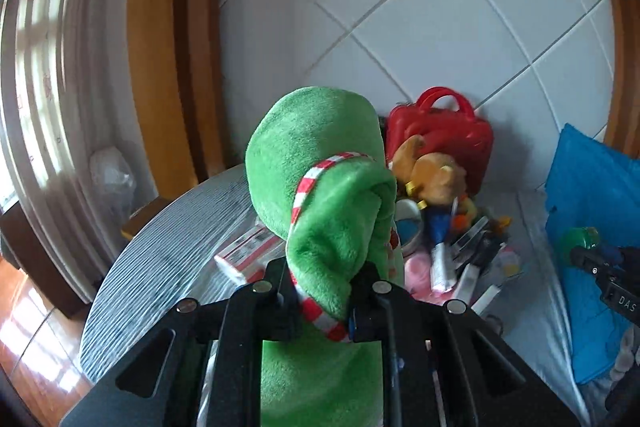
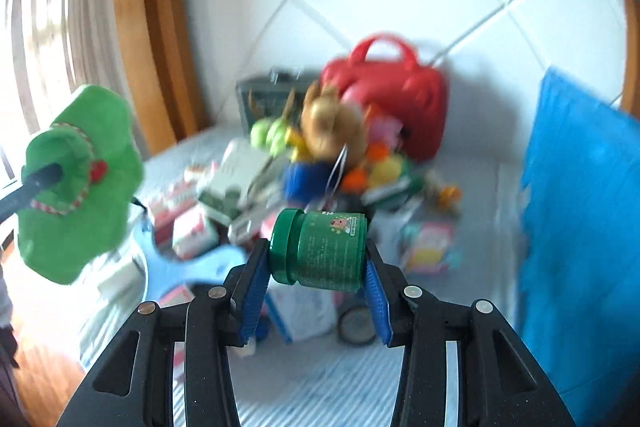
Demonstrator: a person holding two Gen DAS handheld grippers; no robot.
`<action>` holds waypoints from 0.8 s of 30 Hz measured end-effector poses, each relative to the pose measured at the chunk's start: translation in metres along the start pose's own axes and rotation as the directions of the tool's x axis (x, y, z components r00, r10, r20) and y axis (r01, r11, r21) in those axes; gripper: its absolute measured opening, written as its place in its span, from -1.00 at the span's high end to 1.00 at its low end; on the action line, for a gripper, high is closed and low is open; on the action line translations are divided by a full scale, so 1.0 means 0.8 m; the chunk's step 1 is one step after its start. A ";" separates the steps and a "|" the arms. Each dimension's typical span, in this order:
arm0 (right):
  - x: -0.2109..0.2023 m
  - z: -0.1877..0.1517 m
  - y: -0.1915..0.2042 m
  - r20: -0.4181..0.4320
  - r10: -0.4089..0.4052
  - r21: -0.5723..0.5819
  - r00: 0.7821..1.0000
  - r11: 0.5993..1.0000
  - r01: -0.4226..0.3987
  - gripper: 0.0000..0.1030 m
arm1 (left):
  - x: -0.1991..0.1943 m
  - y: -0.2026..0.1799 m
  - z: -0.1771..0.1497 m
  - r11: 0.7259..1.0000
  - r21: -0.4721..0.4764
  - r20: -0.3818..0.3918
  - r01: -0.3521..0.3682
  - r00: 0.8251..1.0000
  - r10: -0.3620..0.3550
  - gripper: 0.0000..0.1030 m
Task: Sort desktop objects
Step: 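Carry the green towel and green jar over the blue crate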
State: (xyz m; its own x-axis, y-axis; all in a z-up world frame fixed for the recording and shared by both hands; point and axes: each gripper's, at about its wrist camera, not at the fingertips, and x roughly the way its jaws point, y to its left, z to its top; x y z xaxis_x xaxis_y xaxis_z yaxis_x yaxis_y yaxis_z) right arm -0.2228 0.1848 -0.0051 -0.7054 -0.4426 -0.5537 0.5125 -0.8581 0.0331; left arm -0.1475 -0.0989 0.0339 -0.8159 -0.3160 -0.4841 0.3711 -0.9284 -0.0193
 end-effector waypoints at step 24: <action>-0.270 0.104 -0.340 0.177 -0.487 0.109 0.855 0.874 0.474 0.16 | -0.123 -0.531 0.132 0.805 0.334 0.061 0.490 0.841 -0.537 0.69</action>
State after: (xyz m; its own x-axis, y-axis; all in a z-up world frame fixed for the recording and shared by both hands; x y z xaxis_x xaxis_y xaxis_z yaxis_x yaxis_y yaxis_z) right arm -0.2504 0.4925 0.1744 -0.9396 -0.0073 -0.3423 0.0596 -0.9880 -0.1426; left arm -0.2715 0.3062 0.1821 -0.9127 0.2210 -0.3438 -0.2490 -0.9677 0.0389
